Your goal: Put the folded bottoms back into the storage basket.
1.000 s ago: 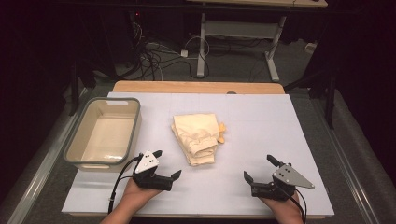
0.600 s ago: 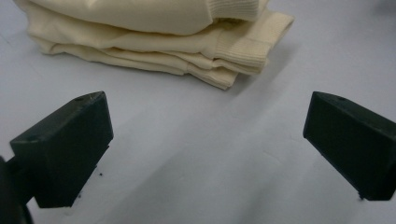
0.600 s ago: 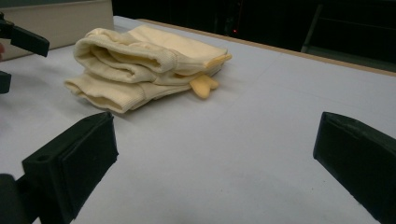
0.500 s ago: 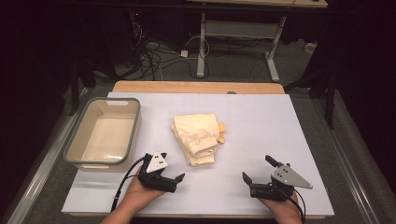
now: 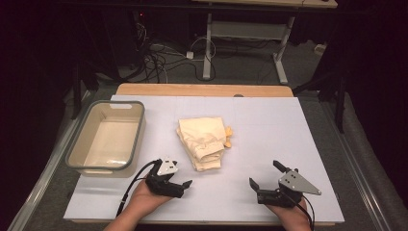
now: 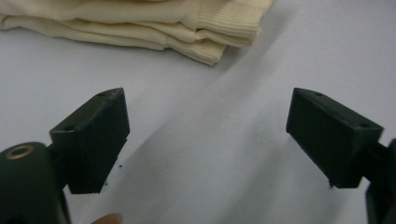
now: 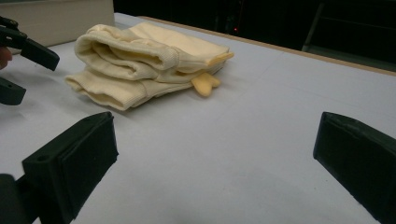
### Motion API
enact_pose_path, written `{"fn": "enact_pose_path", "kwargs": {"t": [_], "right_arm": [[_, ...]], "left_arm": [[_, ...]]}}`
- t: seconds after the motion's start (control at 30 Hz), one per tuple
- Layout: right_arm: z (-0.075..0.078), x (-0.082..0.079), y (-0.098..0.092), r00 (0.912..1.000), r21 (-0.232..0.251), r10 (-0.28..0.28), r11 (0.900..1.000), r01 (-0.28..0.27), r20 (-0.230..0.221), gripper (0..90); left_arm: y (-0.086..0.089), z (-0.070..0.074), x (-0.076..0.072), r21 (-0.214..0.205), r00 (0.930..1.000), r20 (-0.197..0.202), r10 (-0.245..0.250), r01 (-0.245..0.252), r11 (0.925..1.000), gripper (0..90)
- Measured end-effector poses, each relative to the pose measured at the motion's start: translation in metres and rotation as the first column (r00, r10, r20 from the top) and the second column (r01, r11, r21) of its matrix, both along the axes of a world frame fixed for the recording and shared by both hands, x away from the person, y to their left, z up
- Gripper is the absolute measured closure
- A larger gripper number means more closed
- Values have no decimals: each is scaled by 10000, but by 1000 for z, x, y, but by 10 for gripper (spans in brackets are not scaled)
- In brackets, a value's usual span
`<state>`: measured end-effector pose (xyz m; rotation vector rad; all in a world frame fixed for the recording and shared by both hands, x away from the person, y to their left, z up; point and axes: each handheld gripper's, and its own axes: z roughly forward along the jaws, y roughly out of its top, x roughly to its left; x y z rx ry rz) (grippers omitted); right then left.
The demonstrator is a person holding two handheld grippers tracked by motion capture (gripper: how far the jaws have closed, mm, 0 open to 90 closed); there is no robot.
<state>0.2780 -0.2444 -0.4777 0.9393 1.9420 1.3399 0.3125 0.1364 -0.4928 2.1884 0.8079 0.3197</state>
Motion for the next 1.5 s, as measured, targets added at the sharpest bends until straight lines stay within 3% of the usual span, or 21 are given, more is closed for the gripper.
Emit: {"fn": "enact_pose_path", "kwargs": {"t": [0.17,0.33,0.47,0.63,0.73,0.83,0.93,1.23,1.5], "right_arm": [[0,0,1,10000,-58,28,10000,-28,18,5],[1,-1,0,10000,-14,36,10000,-36,48,5],[1,-1,-2,10000,-11,19,10000,-19,62,5],[3,-1,-2,9999,49,-15,10000,15,105,5],[3,-1,-2,9999,64,-11,10000,10,127,5],[3,-1,-3,9999,105,-16,9999,14,108,5],[3,-2,-3,10000,109,-22,9999,21,96,5],[3,-1,-1,10000,110,22,9999,-23,85,5],[2,0,-2,10000,103,29,9999,-29,34,5]], "left_arm": [[-1,0,3,113,9992,-370,126,-122,9999,163],[-3,0,5,221,9966,-749,344,-328,9992,264],[-6,1,10,-10,9952,-871,443,-445,9990,340],[-23,2,17,393,9971,-684,327,-301,9988,368],[-30,3,23,501,9973,-657,315,-282,9983,434],[-34,5,27,593,9958,-823,392,-344,9976,481],[-35,5,30,433,9941,-966,490,-450,9980,490],[-39,2,36,75,9945,-780,695,-691,9976,492],[-38,2,40,97,9939,-674,869,-865,9962,617]]}}
